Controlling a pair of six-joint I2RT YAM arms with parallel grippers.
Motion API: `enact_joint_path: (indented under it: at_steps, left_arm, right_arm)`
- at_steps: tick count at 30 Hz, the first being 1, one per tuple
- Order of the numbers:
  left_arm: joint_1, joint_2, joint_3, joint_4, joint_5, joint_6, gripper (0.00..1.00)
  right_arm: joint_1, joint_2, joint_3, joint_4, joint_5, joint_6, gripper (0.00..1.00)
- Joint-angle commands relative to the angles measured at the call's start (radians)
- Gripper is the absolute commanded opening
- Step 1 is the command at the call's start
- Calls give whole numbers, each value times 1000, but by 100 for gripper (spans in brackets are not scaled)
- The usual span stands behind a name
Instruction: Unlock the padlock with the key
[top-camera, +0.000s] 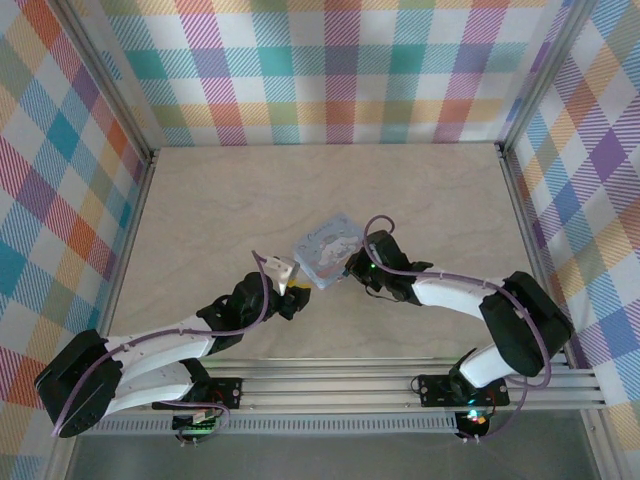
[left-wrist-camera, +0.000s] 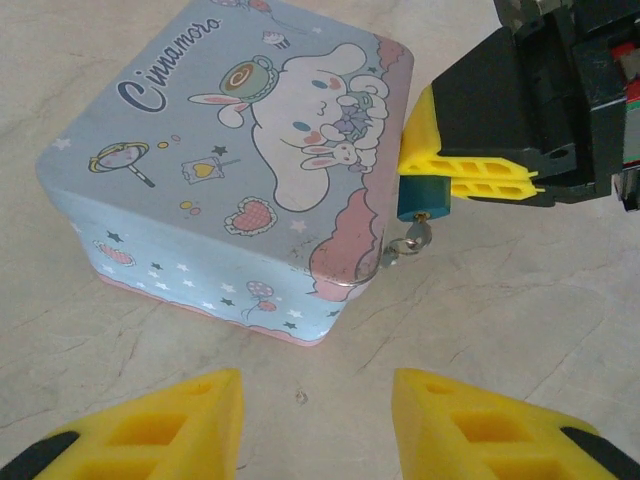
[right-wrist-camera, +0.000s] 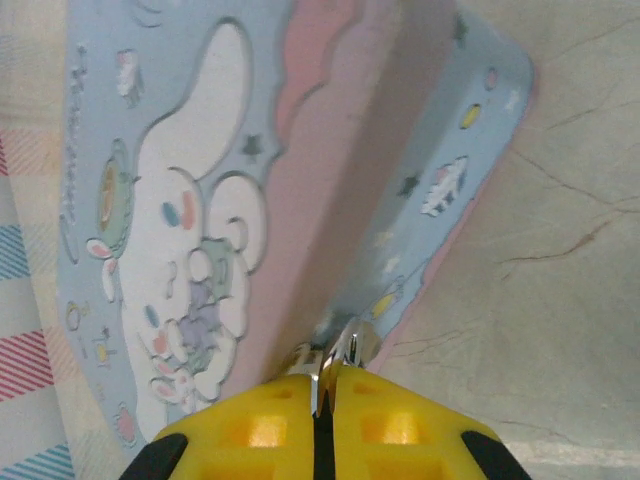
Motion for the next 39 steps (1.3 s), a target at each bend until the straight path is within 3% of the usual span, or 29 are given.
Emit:
enact_joint_path:
  at_steps: [1,14,20,27,30,34,39]
  left_arm:
    - [11,-16,-23,-18,-10,-22,43]
    - [12,-62,-33,-62,-23,-11,43]
    - [14,-75,-37,-75,-29,-9,43]
    - [15,-85,-33,-88,-34,-12,44]
    - [16,-97,-28,-111,-54,-19,44]
    - [22,-120,13,-215,-179,-63,47]
    - [47,-145,67,-341,-314,-151,67]
  right_arm:
    - [-3,57,-15,58,-3,46,0]
    - [-37,60,-92,181,-12,61,0]
    - [-118,73,-152,360,-123,77,0]
    - [-127,54,-137,300,-119,37,0]
    - [-130,12,-113,195,-123,-11,0]
    - [-129,-78,-72,3,-135,-115,0]
    - [-79,-148,-66,-114,-181,-180,0]
